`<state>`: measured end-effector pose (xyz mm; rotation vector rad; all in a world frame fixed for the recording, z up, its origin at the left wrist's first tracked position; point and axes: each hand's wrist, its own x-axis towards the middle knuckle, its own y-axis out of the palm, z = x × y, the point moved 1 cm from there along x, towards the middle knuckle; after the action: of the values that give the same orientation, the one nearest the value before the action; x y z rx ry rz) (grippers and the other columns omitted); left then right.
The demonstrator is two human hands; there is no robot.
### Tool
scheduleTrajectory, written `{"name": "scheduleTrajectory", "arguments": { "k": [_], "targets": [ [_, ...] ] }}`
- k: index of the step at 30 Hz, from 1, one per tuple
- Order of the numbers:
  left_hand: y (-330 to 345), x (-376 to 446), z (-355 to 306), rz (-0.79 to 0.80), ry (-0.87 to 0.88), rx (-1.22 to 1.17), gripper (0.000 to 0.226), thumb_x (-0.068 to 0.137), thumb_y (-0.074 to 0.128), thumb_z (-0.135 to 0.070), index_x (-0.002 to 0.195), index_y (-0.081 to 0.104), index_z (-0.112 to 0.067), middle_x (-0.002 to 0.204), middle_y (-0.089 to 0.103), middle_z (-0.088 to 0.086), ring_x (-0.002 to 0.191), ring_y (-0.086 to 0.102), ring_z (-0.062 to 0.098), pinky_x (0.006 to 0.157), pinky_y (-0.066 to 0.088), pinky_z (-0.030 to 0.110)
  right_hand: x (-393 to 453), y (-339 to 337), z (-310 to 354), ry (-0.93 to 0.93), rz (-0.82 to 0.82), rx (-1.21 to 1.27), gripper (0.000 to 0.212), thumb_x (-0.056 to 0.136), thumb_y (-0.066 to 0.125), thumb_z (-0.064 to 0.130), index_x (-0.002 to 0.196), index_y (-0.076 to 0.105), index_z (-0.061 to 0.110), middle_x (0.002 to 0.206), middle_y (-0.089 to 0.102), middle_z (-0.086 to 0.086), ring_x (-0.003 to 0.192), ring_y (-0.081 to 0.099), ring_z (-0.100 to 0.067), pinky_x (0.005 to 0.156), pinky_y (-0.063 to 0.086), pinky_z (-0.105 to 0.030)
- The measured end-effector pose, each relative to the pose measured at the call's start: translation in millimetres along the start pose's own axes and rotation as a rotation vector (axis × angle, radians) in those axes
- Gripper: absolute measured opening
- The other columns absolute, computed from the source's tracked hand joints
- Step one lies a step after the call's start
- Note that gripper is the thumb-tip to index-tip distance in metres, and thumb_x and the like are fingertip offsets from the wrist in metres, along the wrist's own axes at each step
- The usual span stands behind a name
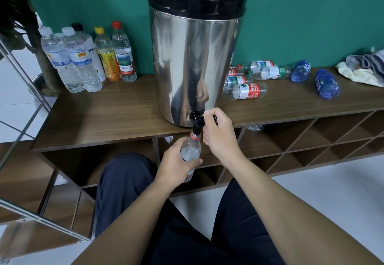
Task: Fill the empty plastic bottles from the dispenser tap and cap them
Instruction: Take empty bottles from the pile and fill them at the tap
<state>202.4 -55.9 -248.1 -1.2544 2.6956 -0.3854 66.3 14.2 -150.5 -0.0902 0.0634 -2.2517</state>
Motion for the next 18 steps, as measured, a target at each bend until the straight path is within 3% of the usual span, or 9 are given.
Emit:
{"name": "scheduleTrajectory", "arguments": {
  "k": [9,18],
  "targets": [
    [0.3,-0.1,-0.2,-0.001,0.002,0.003,0.066,0.083,0.100,-0.023,0.138,0.067,-0.040,0.122,0.077,-0.022,0.112,0.070,-0.008,0.101,0.055,0.026,0.6,-1.0,-0.3,0.000,0.006,-0.015,0.026,0.116,0.052,0.032,0.097,0.056,0.014,0.062,0.040,0.002,0.057,0.037,-0.014,0.053,0.032,-0.035],
    [-0.4,-0.9,-0.7,0.000,0.000,0.000,0.066,0.083,0.100,-0.023,0.137,0.067,-0.042,0.121,0.077,-0.022,0.112,0.071,-0.006,0.103,0.056,0.029,1.1,-1.2,-1.7,-0.006,0.010,-0.023,0.026,0.116,0.052,0.032,0.099,0.057,0.013,0.062,0.040,0.002,0.057,0.037,-0.014,0.053,0.032,-0.035]
  ]
}}
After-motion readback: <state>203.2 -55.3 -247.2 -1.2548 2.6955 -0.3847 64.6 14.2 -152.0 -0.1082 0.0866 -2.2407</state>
